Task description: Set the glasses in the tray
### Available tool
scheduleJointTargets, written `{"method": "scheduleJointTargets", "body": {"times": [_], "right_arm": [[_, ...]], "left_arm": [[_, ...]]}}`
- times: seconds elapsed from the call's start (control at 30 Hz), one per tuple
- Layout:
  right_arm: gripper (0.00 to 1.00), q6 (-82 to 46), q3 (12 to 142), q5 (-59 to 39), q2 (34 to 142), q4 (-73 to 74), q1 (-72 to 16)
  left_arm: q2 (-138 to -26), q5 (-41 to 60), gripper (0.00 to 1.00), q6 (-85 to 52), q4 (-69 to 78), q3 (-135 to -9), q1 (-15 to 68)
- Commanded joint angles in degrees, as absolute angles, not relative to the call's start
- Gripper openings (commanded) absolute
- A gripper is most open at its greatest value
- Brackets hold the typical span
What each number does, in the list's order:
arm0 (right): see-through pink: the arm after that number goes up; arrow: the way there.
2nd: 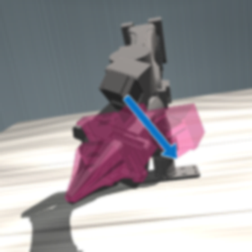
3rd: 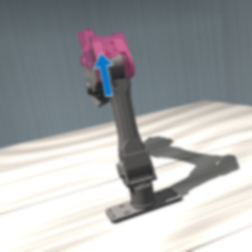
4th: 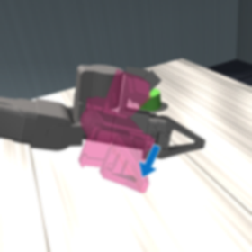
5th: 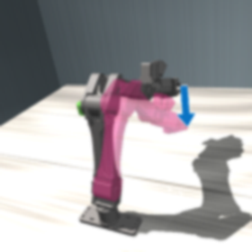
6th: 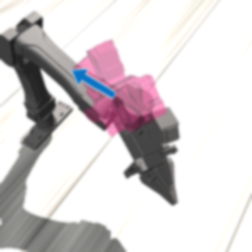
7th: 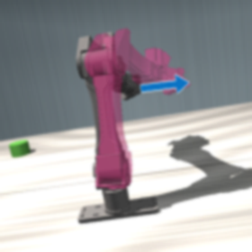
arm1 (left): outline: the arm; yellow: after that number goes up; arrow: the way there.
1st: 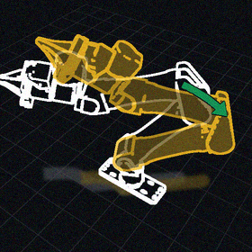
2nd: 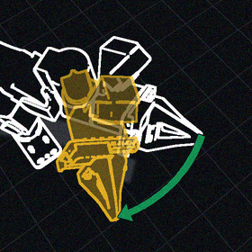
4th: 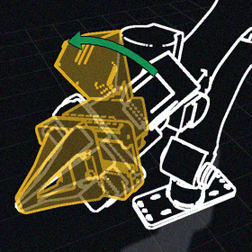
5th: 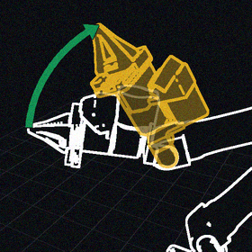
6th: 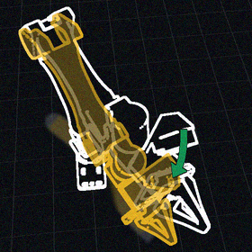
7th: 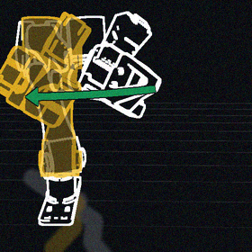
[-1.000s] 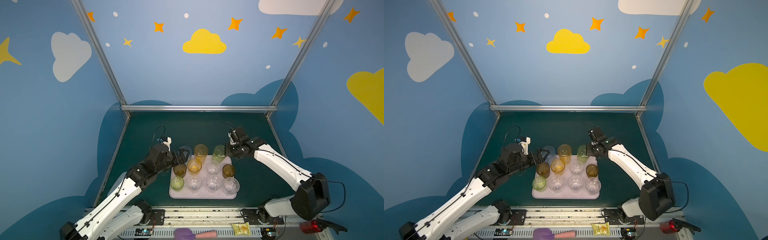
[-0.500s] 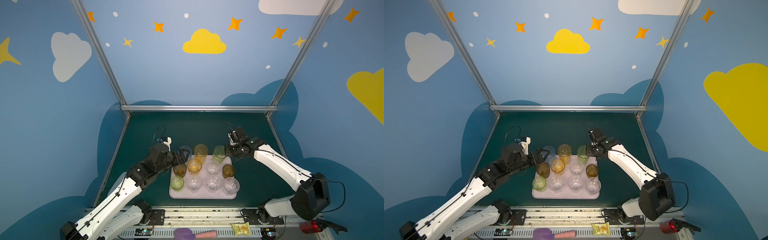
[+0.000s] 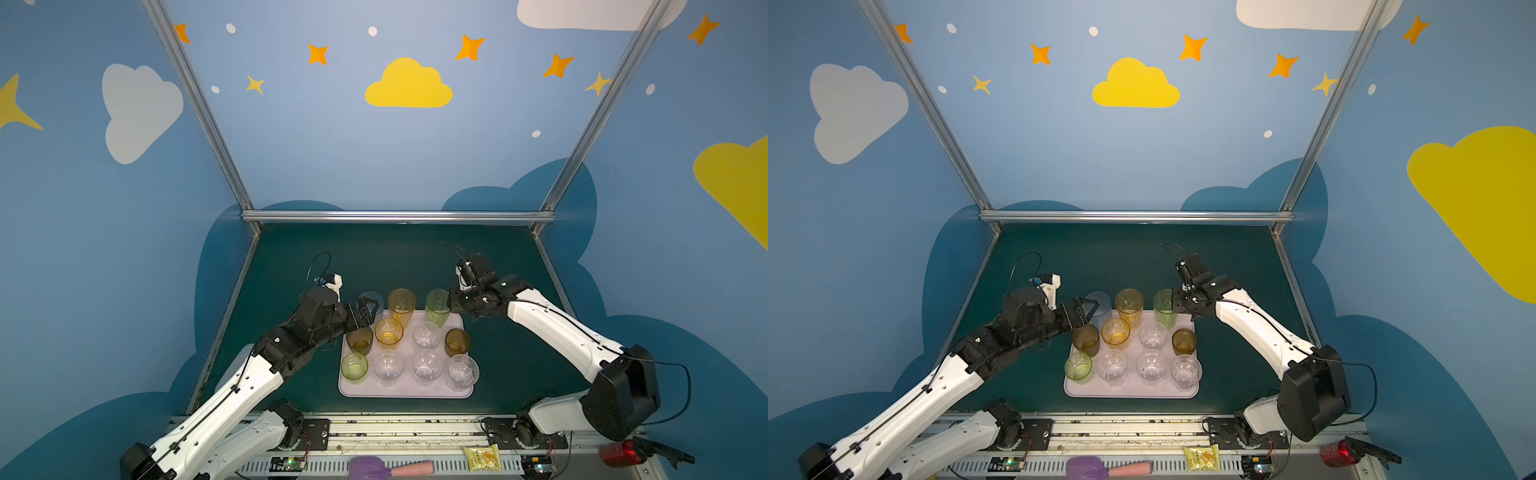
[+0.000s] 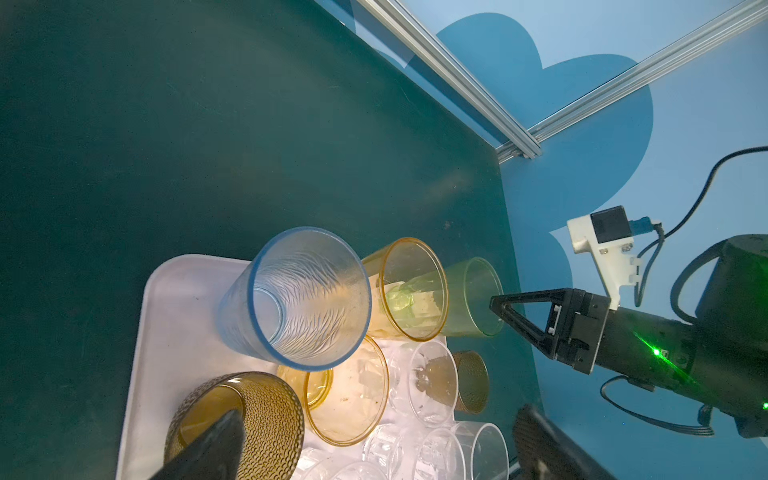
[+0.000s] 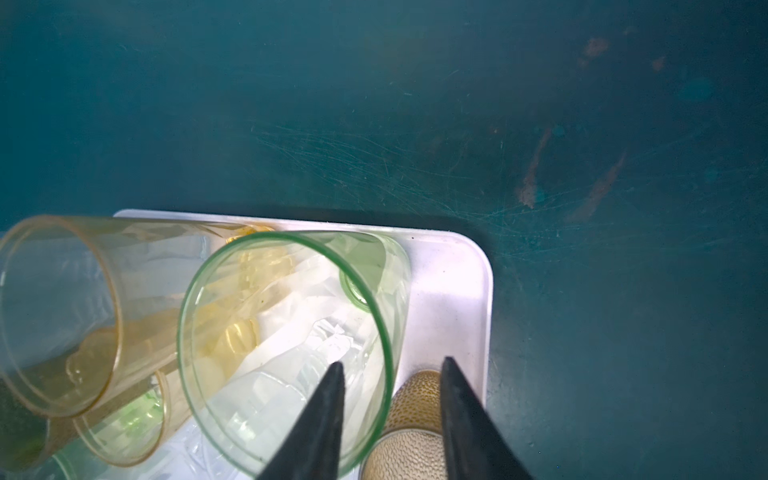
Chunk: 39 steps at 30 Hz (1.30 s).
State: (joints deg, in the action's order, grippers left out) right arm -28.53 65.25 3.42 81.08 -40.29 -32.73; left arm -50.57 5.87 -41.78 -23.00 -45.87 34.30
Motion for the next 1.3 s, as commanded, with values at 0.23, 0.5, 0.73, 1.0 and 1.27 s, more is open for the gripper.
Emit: {"method": "scheduleJointTargets", "body": {"times": [0.23, 0.5, 0.73, 1.0, 1.27], "right_arm": [[0.67, -29.09, 69.09, 2.69, 78.08, -41.88, -32.37], [0.83, -29.09, 69.78, 7.19, 75.35, -42.56, -31.59], [0.85, -29.19, 66.91, 10.93, 70.6, -38.92, -28.83], [0.85, -28.48, 61.67, 13.98, 64.98, -33.4, -24.89], [0.85, -26.43, 52.86, 23.25, 59.86, -22.81, -20.63]], "left_arm": [[-50.54, 3.11, 1.0, -39.78, -24.15, -46.59, 34.54], [-50.92, -4.32, 1.0, -38.05, -24.37, -46.93, 34.21], [-51.9, -15.08, 1.0, -36.43, -23.15, -46.39, 30.9], [-53.25, -15.33, 1.0, -34.9, -18.55, -44.1, 21.18], [-57.63, -30.69, 1.0, -31.26, -12.78, -40.54, 15.9]]}}
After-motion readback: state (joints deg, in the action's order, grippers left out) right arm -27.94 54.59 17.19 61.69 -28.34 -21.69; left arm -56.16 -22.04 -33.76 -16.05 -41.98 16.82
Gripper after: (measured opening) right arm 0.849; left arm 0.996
